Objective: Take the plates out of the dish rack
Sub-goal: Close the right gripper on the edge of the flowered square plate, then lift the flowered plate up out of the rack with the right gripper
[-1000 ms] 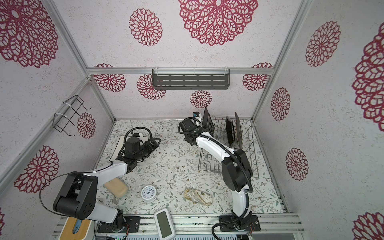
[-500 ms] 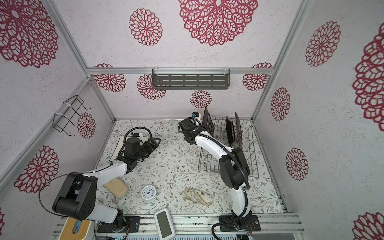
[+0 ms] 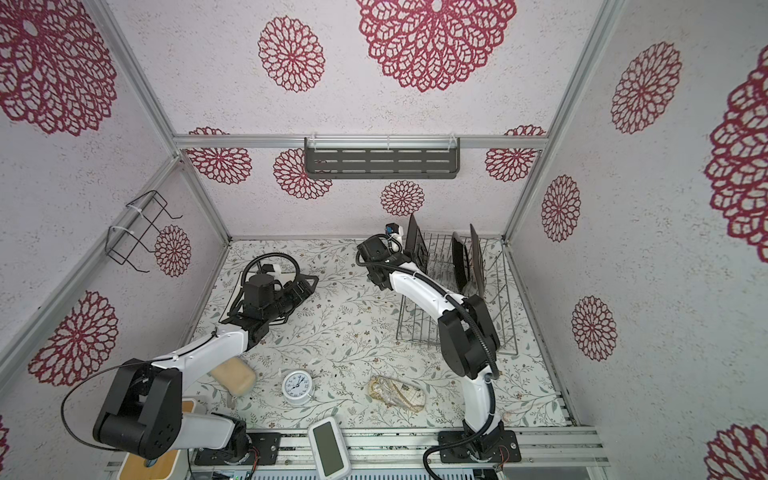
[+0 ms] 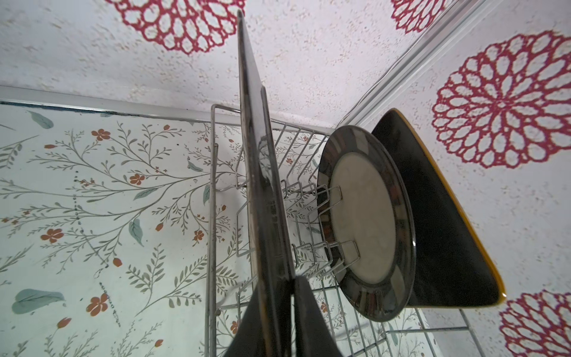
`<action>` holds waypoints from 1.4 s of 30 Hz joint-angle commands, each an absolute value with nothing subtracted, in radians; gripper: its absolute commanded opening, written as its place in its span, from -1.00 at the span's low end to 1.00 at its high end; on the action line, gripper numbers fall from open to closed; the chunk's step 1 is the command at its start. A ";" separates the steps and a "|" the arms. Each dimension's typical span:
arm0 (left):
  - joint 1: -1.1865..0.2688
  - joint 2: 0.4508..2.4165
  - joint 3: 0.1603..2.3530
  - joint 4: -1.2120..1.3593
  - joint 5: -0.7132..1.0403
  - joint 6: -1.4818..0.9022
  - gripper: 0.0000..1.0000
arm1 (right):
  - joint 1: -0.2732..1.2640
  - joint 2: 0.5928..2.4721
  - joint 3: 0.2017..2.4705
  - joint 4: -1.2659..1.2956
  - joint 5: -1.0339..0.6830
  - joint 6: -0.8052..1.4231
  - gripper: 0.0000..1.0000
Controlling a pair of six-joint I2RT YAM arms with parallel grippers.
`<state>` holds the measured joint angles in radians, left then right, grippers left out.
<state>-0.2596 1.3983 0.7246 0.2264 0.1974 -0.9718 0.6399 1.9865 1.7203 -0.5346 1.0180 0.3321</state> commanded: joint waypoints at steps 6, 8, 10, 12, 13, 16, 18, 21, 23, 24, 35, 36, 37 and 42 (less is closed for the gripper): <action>-0.253 1.355 0.736 0.183 0.176 -0.942 0.95 | 0.630 1.985 1.703 -0.511 1.066 0.337 -0.79; -0.253 1.351 0.736 0.179 0.172 -0.942 0.95 | 0.632 1.983 1.700 -0.507 1.064 0.337 -0.81; -0.253 1.350 0.736 0.178 0.169 -0.943 0.95 | 0.632 1.986 1.697 -0.502 1.072 0.341 -0.83; -0.253 1.351 0.737 0.177 0.166 -0.943 0.95 | 0.633 1.995 1.700 -0.501 1.092 0.352 -0.88; -0.253 1.351 0.739 0.177 0.164 -0.944 0.95 | 0.635 1.999 1.703 -0.503 1.098 0.357 -0.90; -0.253 1.350 0.741 0.172 0.164 -0.944 0.95 | 0.639 2.009 1.705 -0.499 1.107 0.371 -0.96; -0.253 1.345 0.739 0.170 0.161 -0.943 0.95 | 0.641 2.012 1.707 -0.497 1.121 0.380 -1.00; -0.253 1.338 0.736 0.166 0.155 -0.940 0.95 | 0.643 2.000 1.698 -0.480 1.139 0.389 -1.00; -0.253 1.335 0.739 0.166 0.155 -0.941 0.95 | 0.643 1.990 1.688 -0.461 1.147 0.384 -1.00; -0.253 1.335 0.741 0.165 0.157 -0.943 0.95 | 0.643 1.986 1.682 -0.454 1.152 0.379 -1.00; -0.253 1.330 0.748 0.167 0.171 -0.944 0.95 | 0.651 1.937 1.671 -0.398 1.202 0.304 -1.00; -0.253 1.329 0.750 0.167 0.173 -0.943 0.95 | 0.651 1.929 1.667 -0.384 1.207 0.298 -1.00; -0.253 1.331 0.753 0.166 0.174 -0.943 0.95 | 0.652 1.921 1.658 -0.363 1.210 0.290 -1.00; -0.253 1.334 0.767 0.150 0.177 -0.940 0.95 | 0.657 1.860 1.591 -0.232 1.225 0.212 -1.00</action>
